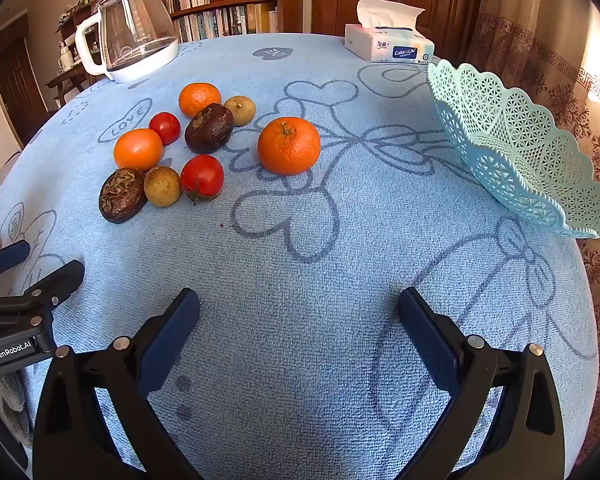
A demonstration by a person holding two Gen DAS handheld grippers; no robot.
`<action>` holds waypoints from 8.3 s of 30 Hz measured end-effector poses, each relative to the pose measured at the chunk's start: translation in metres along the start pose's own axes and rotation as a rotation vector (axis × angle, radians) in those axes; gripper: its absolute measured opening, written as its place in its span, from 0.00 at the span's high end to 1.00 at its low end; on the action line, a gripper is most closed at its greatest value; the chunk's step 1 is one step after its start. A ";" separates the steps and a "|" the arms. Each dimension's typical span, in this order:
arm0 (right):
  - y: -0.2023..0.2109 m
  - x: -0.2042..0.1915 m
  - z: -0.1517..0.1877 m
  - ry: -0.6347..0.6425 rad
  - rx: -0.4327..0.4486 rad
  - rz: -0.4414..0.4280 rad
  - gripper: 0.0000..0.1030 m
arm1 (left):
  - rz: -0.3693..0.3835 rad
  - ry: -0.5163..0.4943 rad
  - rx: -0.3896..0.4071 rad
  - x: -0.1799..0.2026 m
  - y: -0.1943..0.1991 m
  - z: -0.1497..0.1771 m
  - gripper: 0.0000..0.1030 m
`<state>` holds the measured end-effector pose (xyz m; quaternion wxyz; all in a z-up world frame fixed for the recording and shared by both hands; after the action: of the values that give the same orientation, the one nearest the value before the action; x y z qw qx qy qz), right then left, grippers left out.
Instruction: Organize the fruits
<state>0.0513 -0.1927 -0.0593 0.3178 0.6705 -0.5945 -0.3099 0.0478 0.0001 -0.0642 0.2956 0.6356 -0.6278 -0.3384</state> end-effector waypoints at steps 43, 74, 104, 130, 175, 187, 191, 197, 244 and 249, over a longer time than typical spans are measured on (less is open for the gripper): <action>0.000 -0.001 0.001 0.018 -0.009 -0.037 0.02 | 0.001 0.000 0.000 -0.001 0.000 0.000 0.05; 0.035 -0.005 -0.010 -0.014 0.175 -0.222 0.02 | -0.037 0.087 0.163 -0.024 0.041 -0.008 0.05; 0.041 -0.006 -0.012 -0.012 0.206 -0.211 0.02 | -0.227 0.168 0.110 -0.140 0.053 0.022 0.44; 0.047 -0.027 -0.020 -0.011 0.178 -0.312 0.02 | -0.110 0.147 0.191 -0.106 0.080 -0.003 0.58; 0.012 -0.106 -0.056 0.145 0.129 -0.260 0.59 | -0.081 0.145 0.166 -0.096 0.064 -0.016 0.58; 0.029 -0.058 -0.068 0.100 0.201 -0.146 0.59 | -0.066 0.089 0.179 -0.065 0.068 -0.027 0.58; 0.034 -0.036 -0.071 0.081 0.221 -0.099 0.59 | -0.059 0.070 0.179 -0.053 0.067 -0.031 0.58; 0.040 0.007 -0.076 0.025 0.247 -0.030 0.59 | -0.042 0.043 0.181 -0.034 0.067 -0.037 0.58; 0.057 0.186 -0.058 -0.330 0.367 0.254 0.48 | 0.094 -0.224 0.230 0.132 0.068 -0.093 0.58; 0.061 0.187 -0.057 -0.343 0.386 0.259 0.41 | 0.165 -0.239 0.261 0.164 0.071 -0.116 0.58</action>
<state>0.0786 -0.3811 0.0170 0.1158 0.5748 -0.7683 -0.2568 0.0960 -0.1722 0.0521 0.1607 0.5704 -0.7469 -0.3017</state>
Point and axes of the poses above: each gripper's, at about its wrist camera, not at the fingertips, and y roughly against the way its jaws point, x to its right, z to its underside, the point moved 8 cm from there along -y, roughly the way its jaws point, and after that the axes turned 2 degrees about -z, right-handed, at the moved point
